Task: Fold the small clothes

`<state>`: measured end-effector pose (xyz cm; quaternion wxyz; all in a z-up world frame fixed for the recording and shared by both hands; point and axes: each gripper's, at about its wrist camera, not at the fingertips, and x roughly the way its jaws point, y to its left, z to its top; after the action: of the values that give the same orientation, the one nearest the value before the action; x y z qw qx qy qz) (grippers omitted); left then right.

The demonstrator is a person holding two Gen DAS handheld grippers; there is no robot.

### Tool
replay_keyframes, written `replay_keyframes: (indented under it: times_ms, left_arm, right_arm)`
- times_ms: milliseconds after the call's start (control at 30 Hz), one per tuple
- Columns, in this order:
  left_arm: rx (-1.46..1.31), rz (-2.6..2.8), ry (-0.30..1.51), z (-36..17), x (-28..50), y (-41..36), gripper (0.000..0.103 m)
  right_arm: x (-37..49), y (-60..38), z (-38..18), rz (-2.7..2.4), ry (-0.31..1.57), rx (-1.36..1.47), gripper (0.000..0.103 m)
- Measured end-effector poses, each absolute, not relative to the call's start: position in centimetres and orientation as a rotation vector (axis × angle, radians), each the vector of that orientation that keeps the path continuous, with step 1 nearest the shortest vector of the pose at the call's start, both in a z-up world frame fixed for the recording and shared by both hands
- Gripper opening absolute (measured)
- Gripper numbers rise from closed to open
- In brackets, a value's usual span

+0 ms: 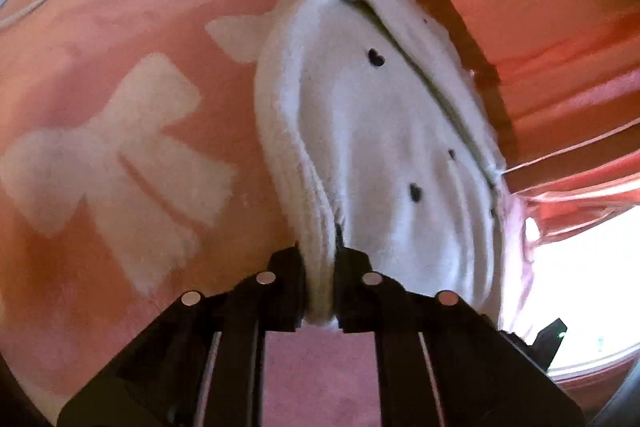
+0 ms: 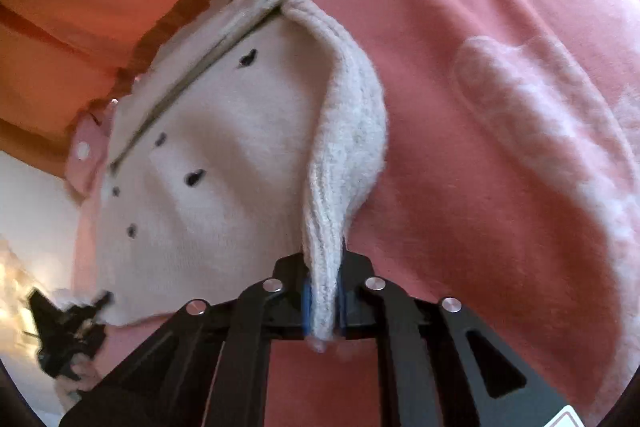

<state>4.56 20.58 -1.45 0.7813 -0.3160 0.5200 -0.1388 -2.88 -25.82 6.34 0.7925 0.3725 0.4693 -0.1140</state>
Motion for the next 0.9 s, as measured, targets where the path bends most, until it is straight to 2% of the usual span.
replay_keyframes:
  times_ms: [67,233,433,600,667,767,900]
  left_arm:
    - [-0.660,-0.320,1.049,0.9,3.5,21.2,0.007]
    - [-0.643,-0.395,0.955,5.7,-0.8,23.4,0.006]
    - [-0.567,-0.442,0.999,7.4,-9.8,25.0,0.006]
    - [-0.609,-0.454,1.070,8.2,-17.3,26.1,0.006]
    - [-0.626,-0.470,1.009,10.8,-16.9,26.8,0.006]
    - [-0.502,-0.500,0.855,15.1,-13.7,25.1,0.007]
    - [-0.454,-0.469,0.733,16.7,-3.8,21.9,0.007]
  right_arm:
    - [-4.1,-25.9,8.8,-0.226,0.925,0.778,0.008]
    - [-9.1,-26.1,12.9,-0.190,0.853,0.718,0.006]
    - [-18.3,-24.0,13.9,-0.158,0.930,0.593,0.006]
    - [-25.2,-21.9,15.1,-0.105,1.003,0.551,0.007]
    - [-25.2,-22.6,17.7,-0.078,0.924,0.557,0.007]
    - [-21.9,-25.0,20.9,-0.030,0.739,0.578,0.007]
    - [-13.5,-29.5,19.8,-0.069,0.603,0.681,0.007]
